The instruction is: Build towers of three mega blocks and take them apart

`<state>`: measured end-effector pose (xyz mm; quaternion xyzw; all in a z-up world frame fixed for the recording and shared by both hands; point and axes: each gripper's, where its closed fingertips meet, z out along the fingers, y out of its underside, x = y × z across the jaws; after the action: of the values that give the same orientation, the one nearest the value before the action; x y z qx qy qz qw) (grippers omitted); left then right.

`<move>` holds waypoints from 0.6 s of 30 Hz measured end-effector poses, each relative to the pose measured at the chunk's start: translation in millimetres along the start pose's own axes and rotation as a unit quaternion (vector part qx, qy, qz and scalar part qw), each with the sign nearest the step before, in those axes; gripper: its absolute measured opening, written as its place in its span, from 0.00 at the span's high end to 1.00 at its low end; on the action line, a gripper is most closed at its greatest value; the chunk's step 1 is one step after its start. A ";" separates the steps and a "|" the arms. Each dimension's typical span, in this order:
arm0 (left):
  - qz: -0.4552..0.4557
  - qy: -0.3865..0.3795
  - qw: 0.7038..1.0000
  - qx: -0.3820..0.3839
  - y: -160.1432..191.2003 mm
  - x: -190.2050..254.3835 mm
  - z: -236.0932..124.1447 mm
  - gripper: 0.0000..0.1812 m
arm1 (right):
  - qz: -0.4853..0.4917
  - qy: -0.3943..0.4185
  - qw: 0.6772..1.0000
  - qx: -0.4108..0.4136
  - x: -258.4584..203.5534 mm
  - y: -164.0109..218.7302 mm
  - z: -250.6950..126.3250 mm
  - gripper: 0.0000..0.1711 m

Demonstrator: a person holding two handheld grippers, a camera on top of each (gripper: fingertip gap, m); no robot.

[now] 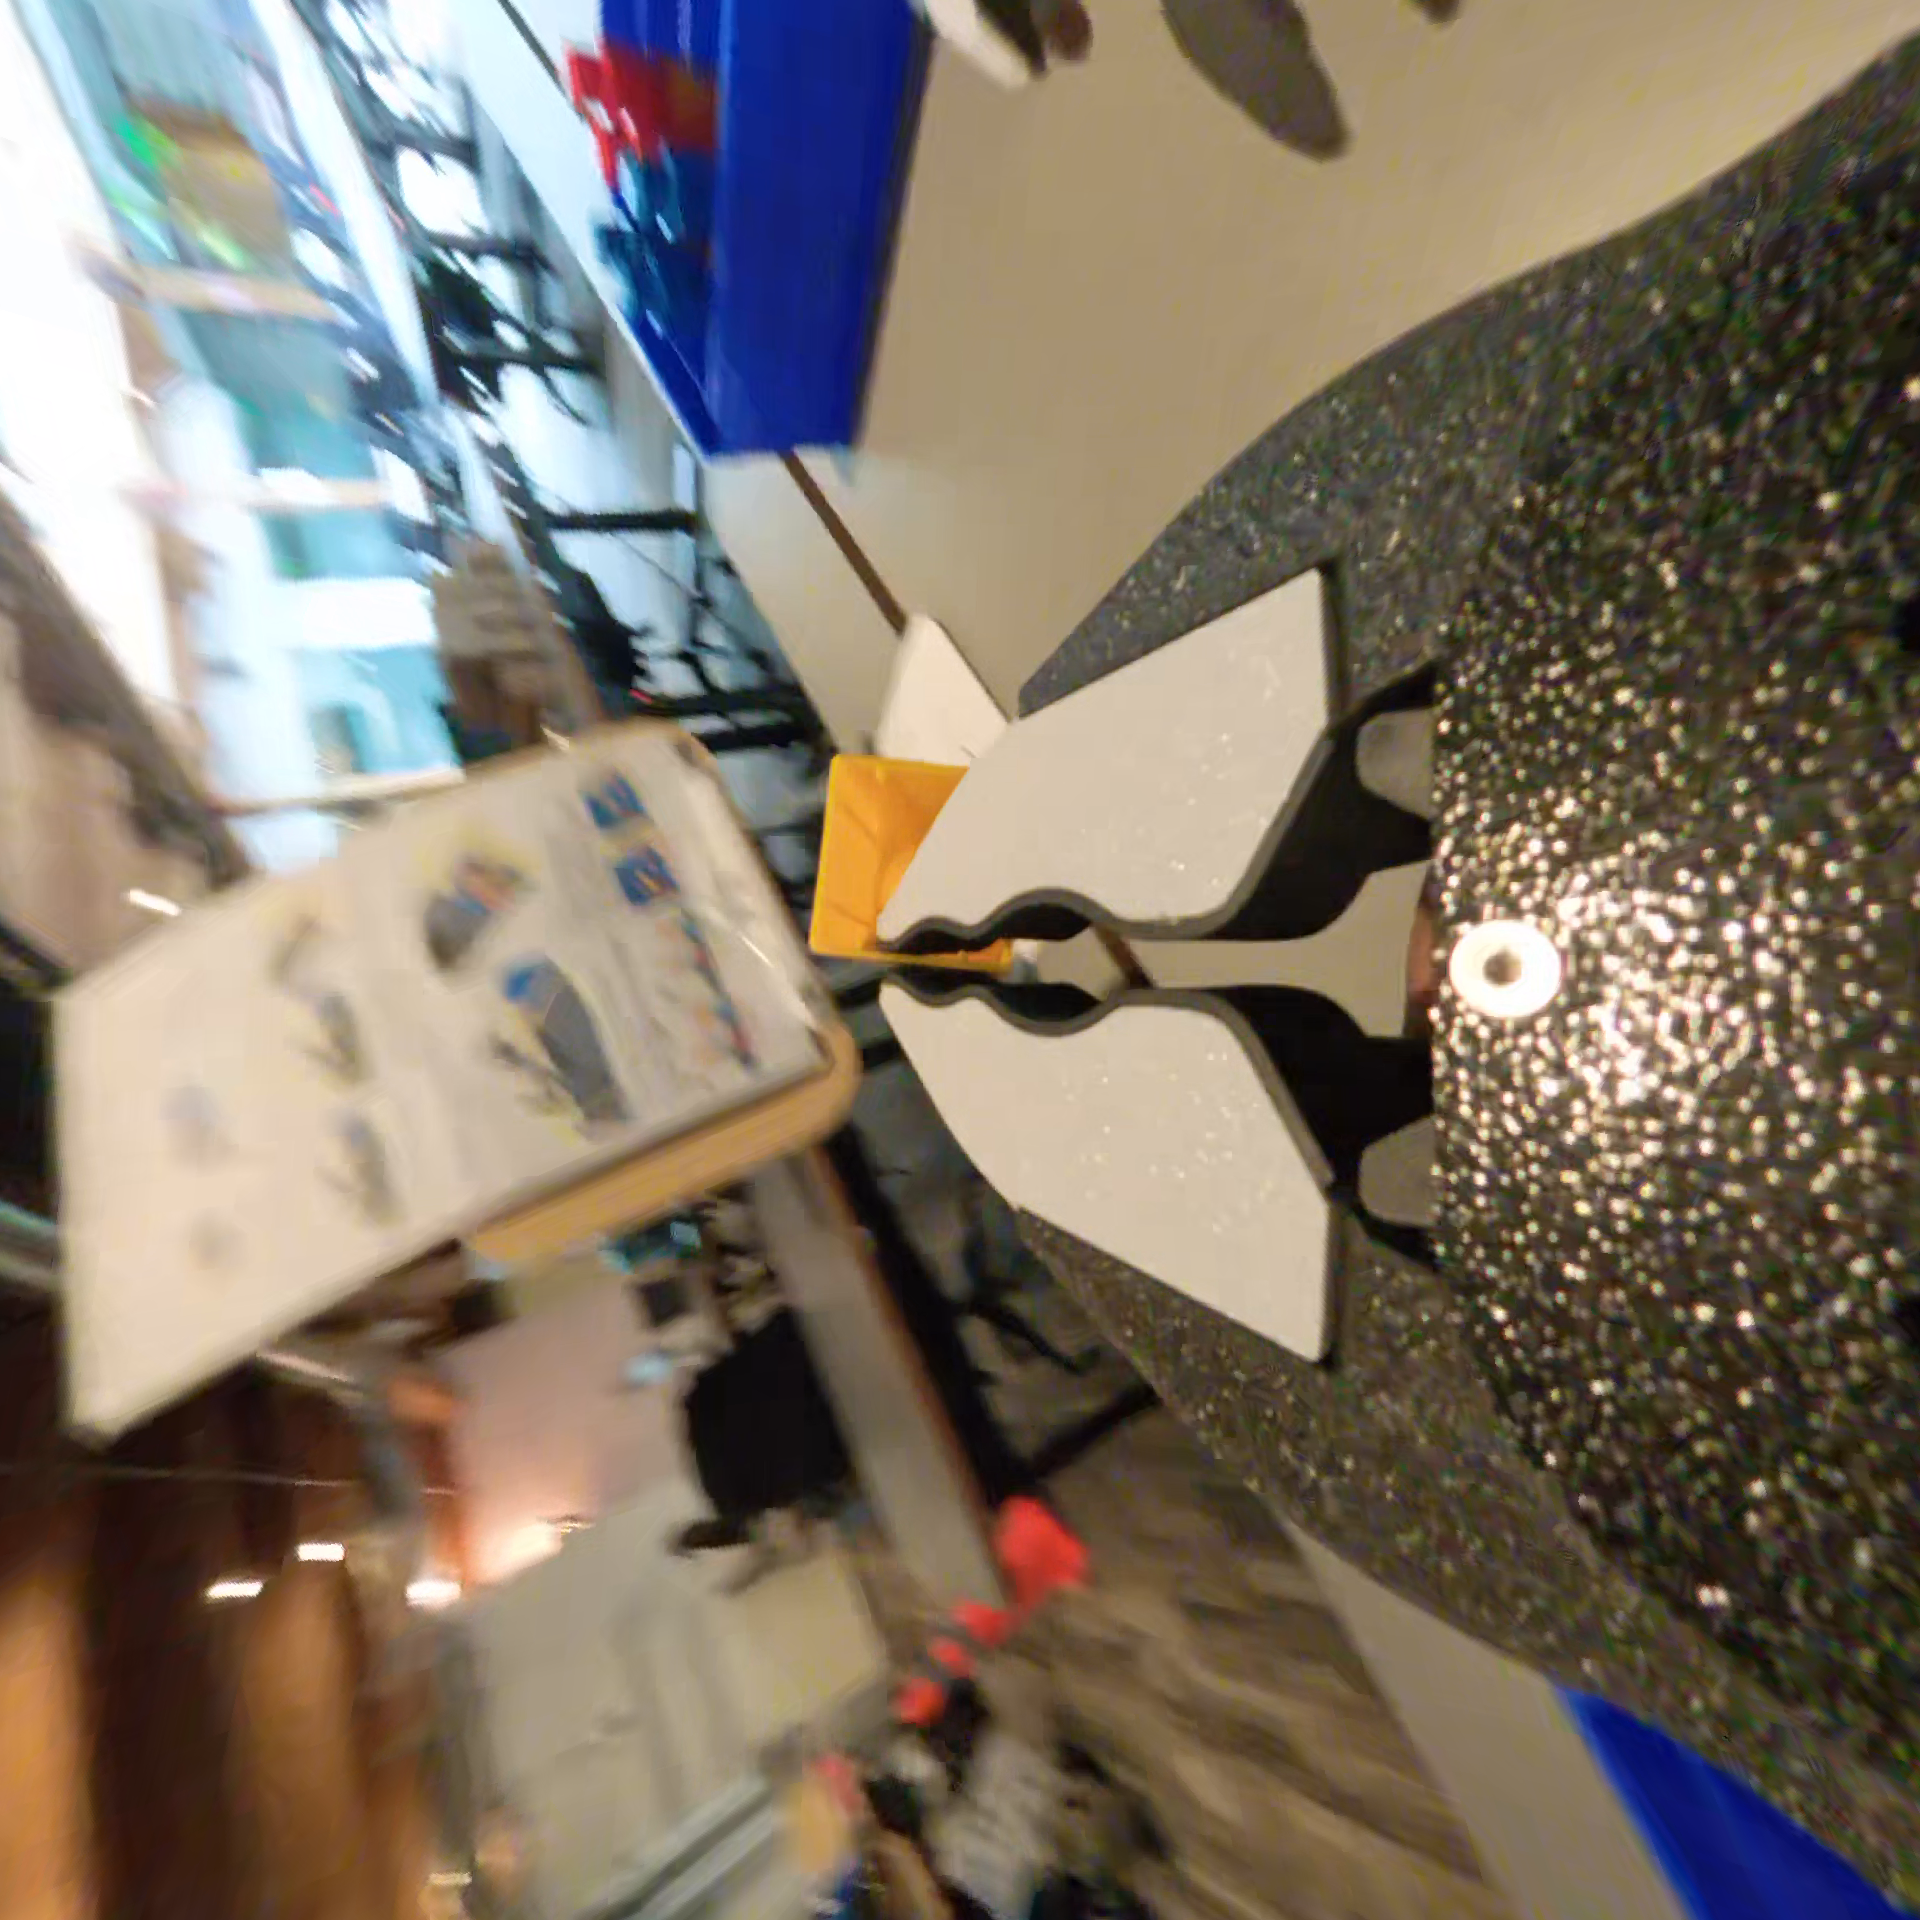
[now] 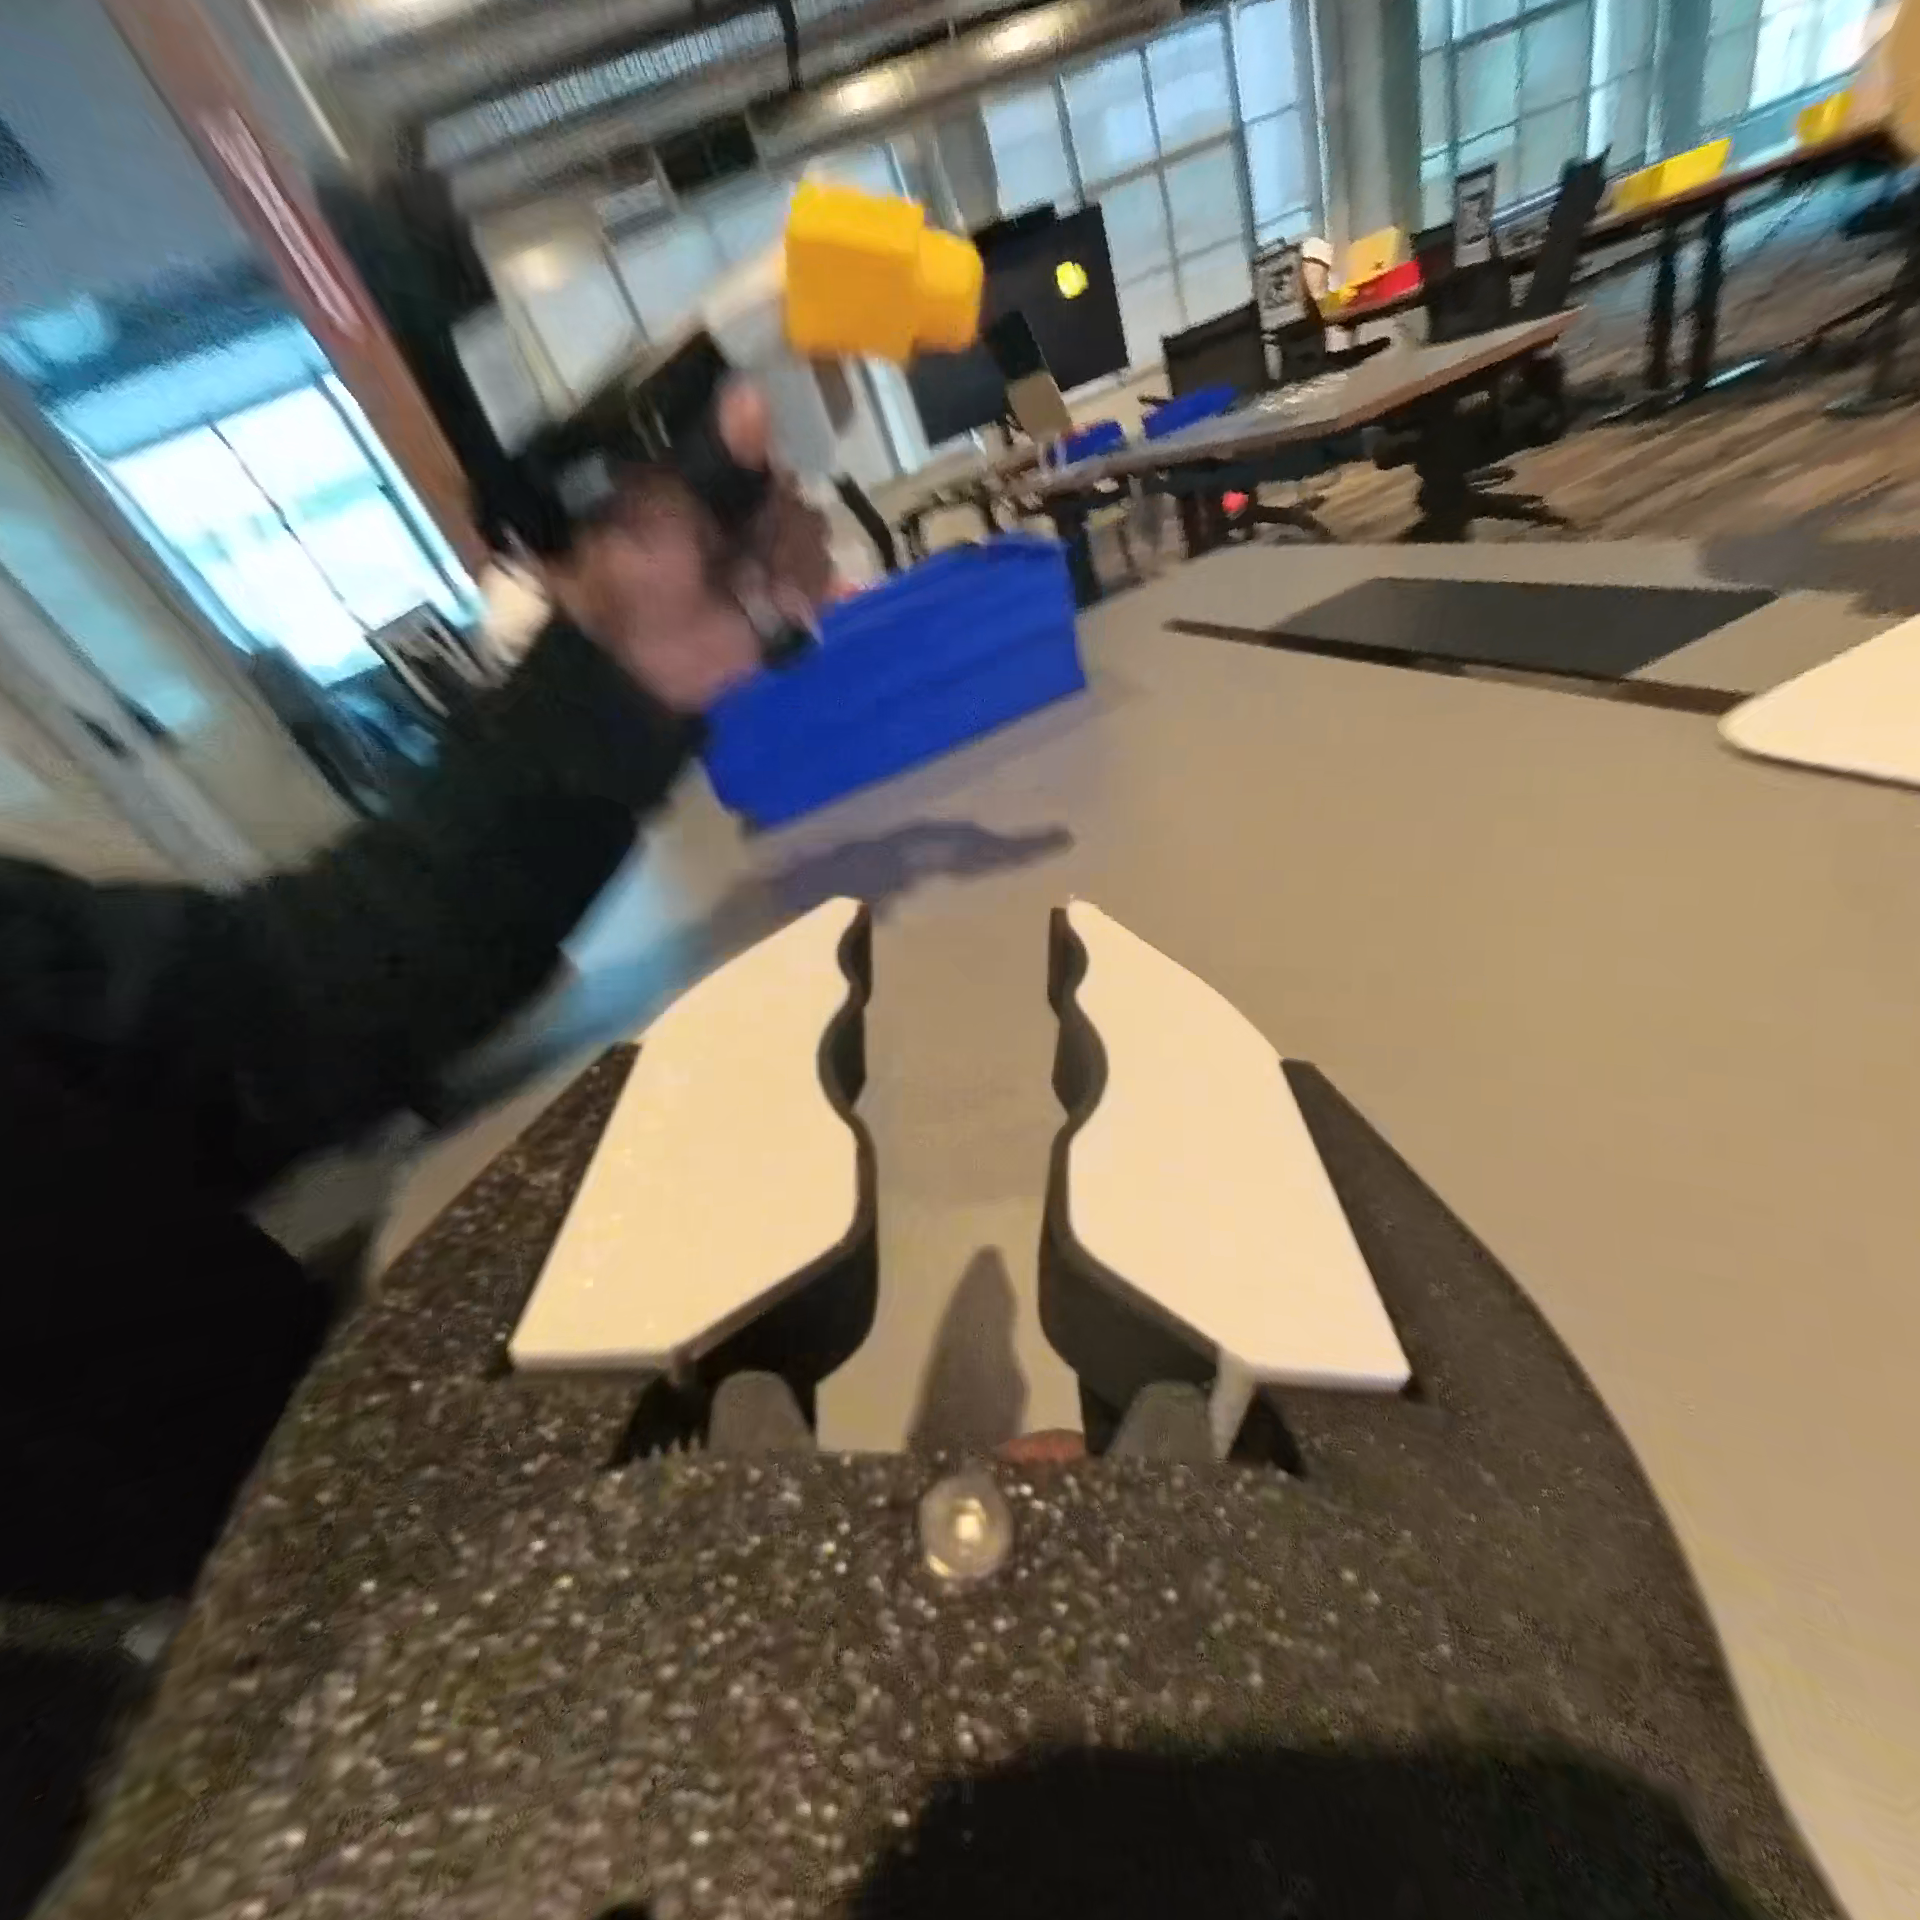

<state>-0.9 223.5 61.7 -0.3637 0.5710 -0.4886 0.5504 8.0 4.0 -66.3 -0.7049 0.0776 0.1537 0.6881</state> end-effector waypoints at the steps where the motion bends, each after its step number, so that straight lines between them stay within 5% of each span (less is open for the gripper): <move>1: 0.015 0.014 0.999 0.040 -2.7 28.3 11.2 0.99 | 0.041 -0.022 0.999 0.014 -1.7 -8.0 6.4 0.79; 5: 0.066 0.027 0.988 0.140 5.8 117.7 38.0 0.99 | 0.219 -0.126 0.966 0.056 -3.8 -28.9 25.7 0.70; 10: 0.154 0.043 0.973 0.169 15.1 181.6 36.6 0.99 | 0.362 -0.167 0.909 0.126 20.0 -29.3 21.2 0.72; 18: 0.154 0.053 0.970 0.179 21.9 201.4 38.0 0.99 | 0.381 -0.252 0.881 0.123 1.0 -30.5 13.8 0.71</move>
<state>13.1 31.2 -11.2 -0.1403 0.5517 -0.5109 0.6441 17.2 19.1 -37.8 -0.4678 0.1827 0.5657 0.6541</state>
